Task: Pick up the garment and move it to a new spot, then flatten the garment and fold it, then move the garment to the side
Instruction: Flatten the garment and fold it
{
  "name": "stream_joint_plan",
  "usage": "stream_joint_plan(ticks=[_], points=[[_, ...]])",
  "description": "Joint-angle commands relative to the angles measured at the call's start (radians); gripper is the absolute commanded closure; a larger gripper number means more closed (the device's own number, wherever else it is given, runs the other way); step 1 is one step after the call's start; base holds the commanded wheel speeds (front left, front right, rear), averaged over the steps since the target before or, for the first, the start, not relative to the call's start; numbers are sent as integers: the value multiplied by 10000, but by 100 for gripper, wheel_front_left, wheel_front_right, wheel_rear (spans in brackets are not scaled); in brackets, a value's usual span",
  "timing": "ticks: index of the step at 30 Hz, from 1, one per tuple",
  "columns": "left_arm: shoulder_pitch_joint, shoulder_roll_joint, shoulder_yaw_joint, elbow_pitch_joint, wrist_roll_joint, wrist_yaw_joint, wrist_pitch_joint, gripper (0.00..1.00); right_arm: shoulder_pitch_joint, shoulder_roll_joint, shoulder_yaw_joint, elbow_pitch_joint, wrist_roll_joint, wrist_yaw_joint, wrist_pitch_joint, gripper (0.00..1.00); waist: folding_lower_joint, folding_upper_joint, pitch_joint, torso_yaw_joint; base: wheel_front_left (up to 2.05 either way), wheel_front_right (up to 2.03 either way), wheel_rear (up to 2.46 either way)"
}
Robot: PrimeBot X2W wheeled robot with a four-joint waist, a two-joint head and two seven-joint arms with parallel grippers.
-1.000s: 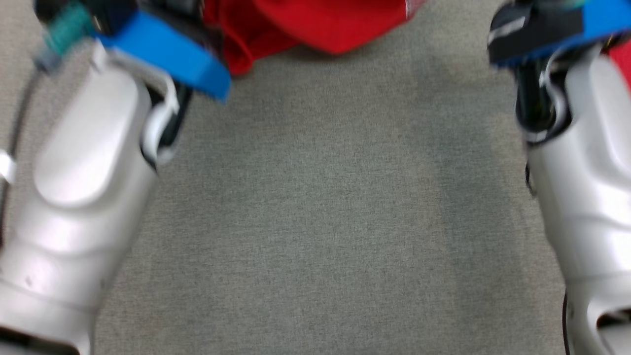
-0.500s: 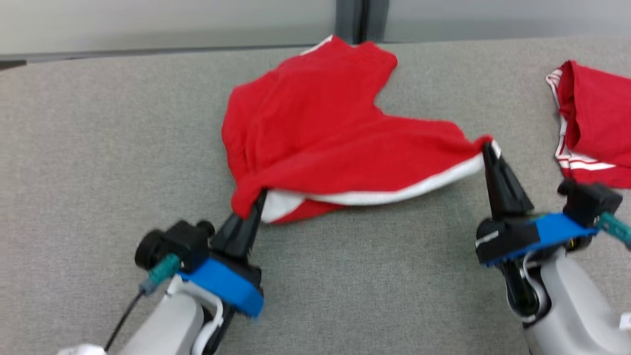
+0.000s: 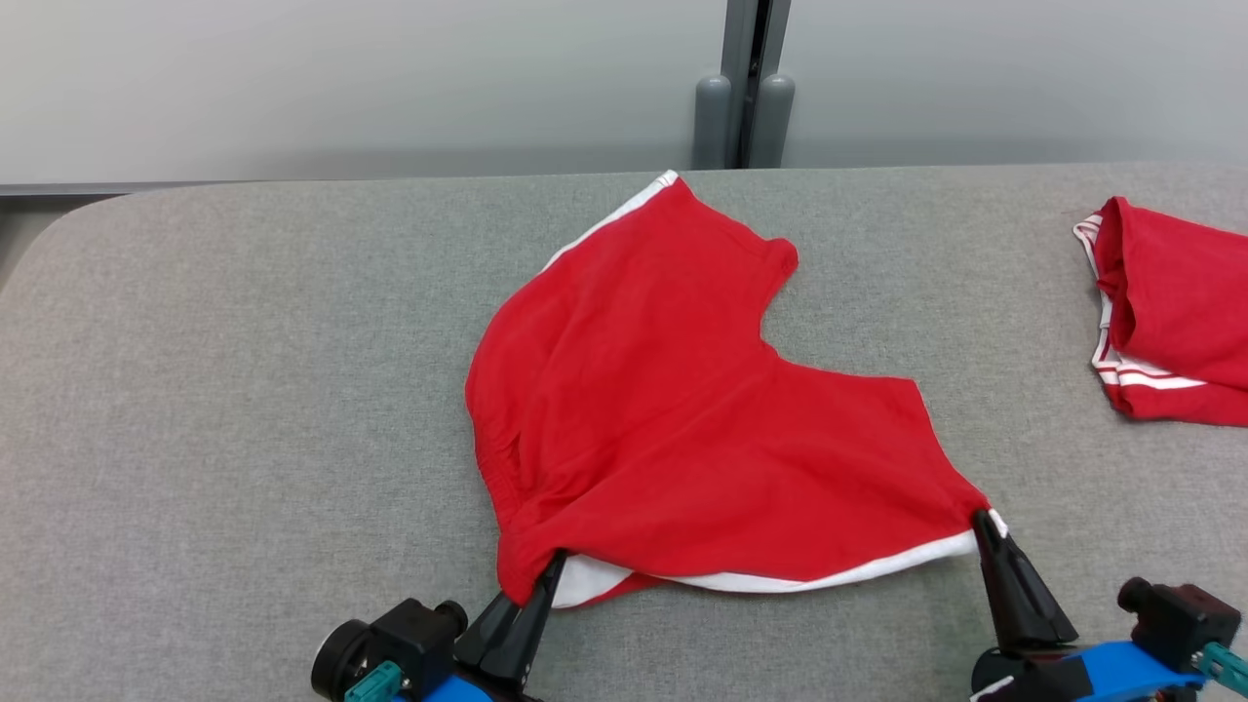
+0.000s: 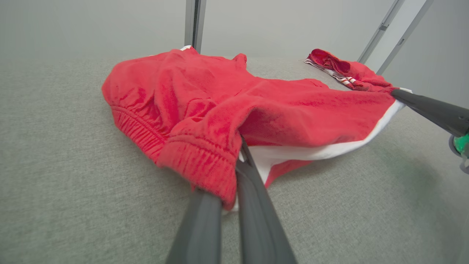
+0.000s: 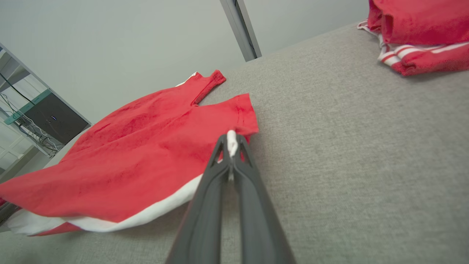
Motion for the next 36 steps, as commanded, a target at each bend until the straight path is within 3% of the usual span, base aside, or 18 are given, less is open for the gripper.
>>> stream_joint_plan(ticks=[1, 7, 14, 28, 36], points=[[124, 60, -5, -108, 60, 30, -44, 100, 342, 11, -155, -262, 25, 2, 50, 100, 2, 0, -36, 24, 0, 0, 0], [280, 118, -124, -371, 81, 98, -7, 100, 774, 83, -756, -912, -131, 2, 348, 100, 2, 0, -78, 74, 0, 0, 0], [-148, -34, 153, -554, -14, 239, -10, 100, -273, -23, -1118, -1141, -488, 2, 616, 100, 2, 0, 164, 169, 0, 0, 0], [-2194, -443, 609, -486, 162, 76, -36, 100, -5041, -557, -499, -31, -1256, 2, 1456, 100, 2, 0, 1634, 1100, 0, 0, 0], [-3167, -1132, 1460, -130, 297, -22, -41, 100, -7862, -433, -163, 2073, -1675, 2, 1880, 100, 2, 0, 2630, 1690, 0, 0, 0]])
